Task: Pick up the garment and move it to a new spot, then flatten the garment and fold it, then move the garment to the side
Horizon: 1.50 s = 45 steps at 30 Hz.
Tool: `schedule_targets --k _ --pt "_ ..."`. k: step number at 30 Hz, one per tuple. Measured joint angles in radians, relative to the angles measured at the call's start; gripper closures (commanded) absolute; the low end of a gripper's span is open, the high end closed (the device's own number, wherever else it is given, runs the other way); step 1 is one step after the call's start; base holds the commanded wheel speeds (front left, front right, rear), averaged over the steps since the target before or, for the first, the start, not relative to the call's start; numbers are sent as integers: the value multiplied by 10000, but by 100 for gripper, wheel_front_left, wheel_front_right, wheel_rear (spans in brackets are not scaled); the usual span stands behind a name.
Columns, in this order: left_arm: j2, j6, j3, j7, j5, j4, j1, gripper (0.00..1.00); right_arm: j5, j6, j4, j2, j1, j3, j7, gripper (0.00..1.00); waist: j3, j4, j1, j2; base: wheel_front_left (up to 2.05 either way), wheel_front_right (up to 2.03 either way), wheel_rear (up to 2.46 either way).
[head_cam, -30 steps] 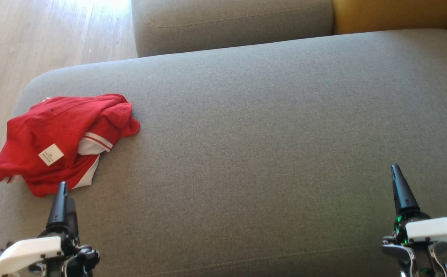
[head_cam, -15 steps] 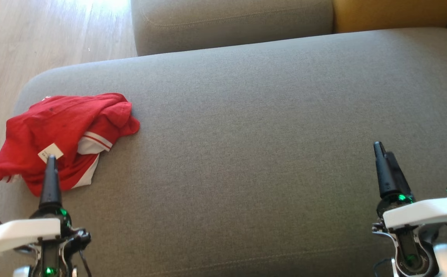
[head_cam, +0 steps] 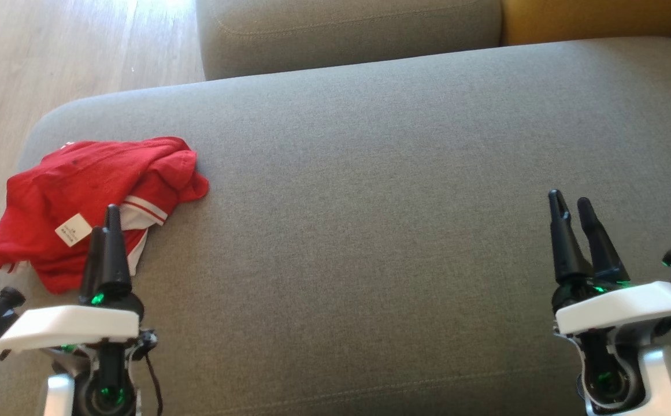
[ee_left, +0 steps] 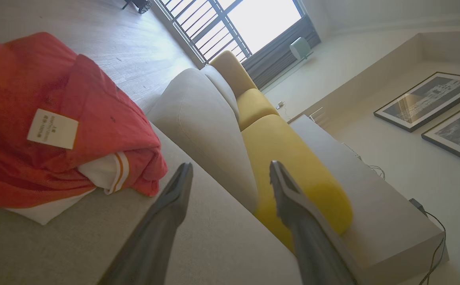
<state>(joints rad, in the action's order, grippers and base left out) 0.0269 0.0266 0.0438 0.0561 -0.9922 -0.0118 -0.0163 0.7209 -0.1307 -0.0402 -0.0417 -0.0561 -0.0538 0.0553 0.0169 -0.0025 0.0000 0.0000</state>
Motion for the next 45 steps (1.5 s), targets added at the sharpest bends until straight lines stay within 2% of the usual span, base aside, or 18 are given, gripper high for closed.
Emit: schedule_targets --k 7,11,14,21,33,38,45 --pt "10 -104 -656 217 1806 94 1 0 -936 0 115 0 3 320 207 0 19 30 0 0 0 0 0" --pt "56 -410 -1016 349 2803 121 1 0 -1605 0 244 -2 2 408 305 0 36 39 0 0 0 0 0" --pt "341 -802 -1528 441 3645 113 0 0 -2314 0 265 -6 3 541 433 0 37 36 0 0 0 0 0" --pt "982 -1697 -2661 617 4851 -102 -44 0 -3549 0 353 -12 4 546 612 0 32 22 0 0 0 0 0" --pt "1693 -2890 -4372 988 6088 -441 -494 0 -4911 0 671 -12 4 286 961 0 78 0 0 0 0 0 0" --pt "1925 -3283 -4888 1133 6612 -573 -548 0 -5310 -2 291 -12 58 290 1139 0 25 0 0 0 0 0 0" --pt "1998 -3513 -5221 1319 6918 -731 -582 0 -6117 -2 282 -12 50 288 1352 0 1 6 0 0 0 0 0"
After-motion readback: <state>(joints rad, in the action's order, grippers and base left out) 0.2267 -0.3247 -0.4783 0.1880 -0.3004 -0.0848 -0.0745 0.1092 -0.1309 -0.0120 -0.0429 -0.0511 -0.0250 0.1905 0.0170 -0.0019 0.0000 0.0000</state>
